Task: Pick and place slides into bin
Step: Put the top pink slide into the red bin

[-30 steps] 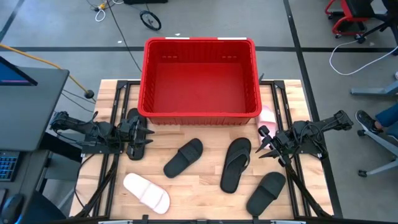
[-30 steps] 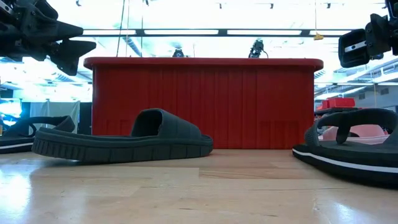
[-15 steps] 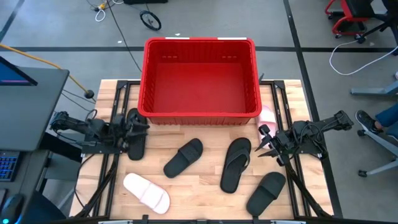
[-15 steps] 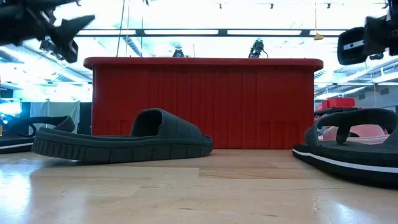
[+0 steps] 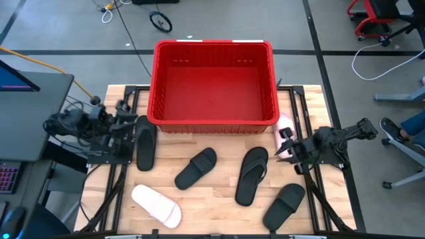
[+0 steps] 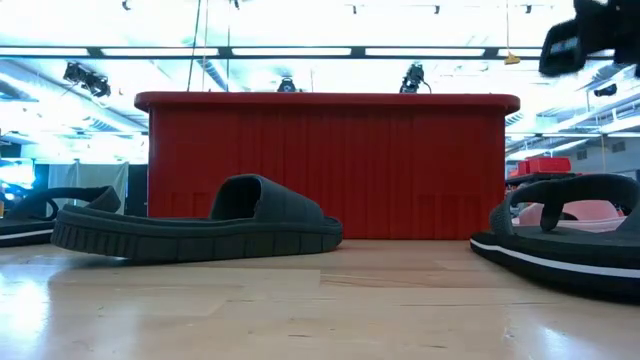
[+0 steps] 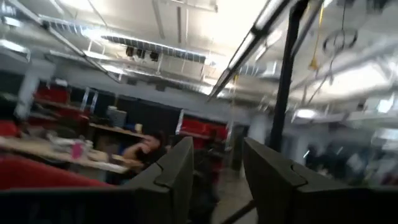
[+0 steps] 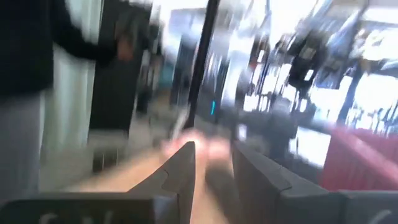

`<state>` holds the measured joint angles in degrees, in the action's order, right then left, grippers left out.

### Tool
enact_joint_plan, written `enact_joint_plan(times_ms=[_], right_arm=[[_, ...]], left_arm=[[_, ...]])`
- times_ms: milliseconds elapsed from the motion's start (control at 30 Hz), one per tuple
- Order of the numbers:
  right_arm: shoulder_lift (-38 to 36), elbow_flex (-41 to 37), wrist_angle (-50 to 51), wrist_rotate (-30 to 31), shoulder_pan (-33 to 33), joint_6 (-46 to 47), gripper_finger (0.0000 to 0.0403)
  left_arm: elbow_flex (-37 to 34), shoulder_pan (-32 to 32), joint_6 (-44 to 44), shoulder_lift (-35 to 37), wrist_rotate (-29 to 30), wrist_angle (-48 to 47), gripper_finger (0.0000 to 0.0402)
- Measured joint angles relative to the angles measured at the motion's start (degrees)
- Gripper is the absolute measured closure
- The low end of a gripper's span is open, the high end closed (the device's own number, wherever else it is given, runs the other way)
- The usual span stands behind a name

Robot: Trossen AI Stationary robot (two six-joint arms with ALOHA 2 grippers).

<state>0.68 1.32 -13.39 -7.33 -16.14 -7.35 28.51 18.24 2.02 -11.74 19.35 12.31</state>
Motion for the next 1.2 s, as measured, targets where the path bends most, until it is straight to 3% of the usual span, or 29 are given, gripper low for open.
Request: enact_joint_plan(times_ms=[100, 200, 267, 333, 467, 633, 833, 967, 1033, 1200], right_arm=[[0.0, 0.0, -14.0, 3.0, 0.0, 10.4, 0.0290], [0.0, 1.9, -24.6, 12.2, 0.0, 19.2, 0.0290], [0.6, 5.4, -21.1, 17.0, 0.0, 20.7, 0.0290], [3.2, 10.9, -14.5, 18.0, 0.0, 22.1, 0.0290], [15.6, 25.1, -3.7, 17.8, 0.0, 22.7, 0.0290], [35.8, 44.9, 7.4, 10.8, 0.0, 23.2, 0.0290], [55.8, 67.0, 11.0, -1.0, -0.8, 33.9, 0.0290], [65.4, 80.1, 14.3, -6.6, -0.8, 34.6, 0.0290], [69.1, 85.5, 21.2, -9.7, -0.8, 36.3, 0.0290], [75.5, 92.8, 34.1, -12.1, -2.2, 41.5, 0.0290]], left_arm=[[8.5, 0.0, -5.2, -4.6, 0.0, -7.1, 0.0271], [16.1, 0.0, -8.5, -9.0, 0.0, -12.4, 0.0273], [20.4, 0.0, -10.4, -11.5, 0.0, -13.4, 0.0272], [23.9, 0.0, -12.0, -13.6, 0.0, -13.5, 0.0269], [29.8, 0.0, -16.5, -16.8, 0.0, -13.4, 0.0265], [33.6, 0.0, -18.1, -18.8, 0.0, -13.4, 0.0273], [33.9, 0.0, -18.2, -19.0, 0.0, -13.9, 0.0283], [33.9, 0.0, -18.1, -19.0, 0.0, -14.3, 0.0285], [33.9, 0.0, -18.1, -19.0, 0.0, -14.9, 0.0284], [33.9, 0.0, -18.1, -19.0, 0.0, -16.2, 0.0286]])
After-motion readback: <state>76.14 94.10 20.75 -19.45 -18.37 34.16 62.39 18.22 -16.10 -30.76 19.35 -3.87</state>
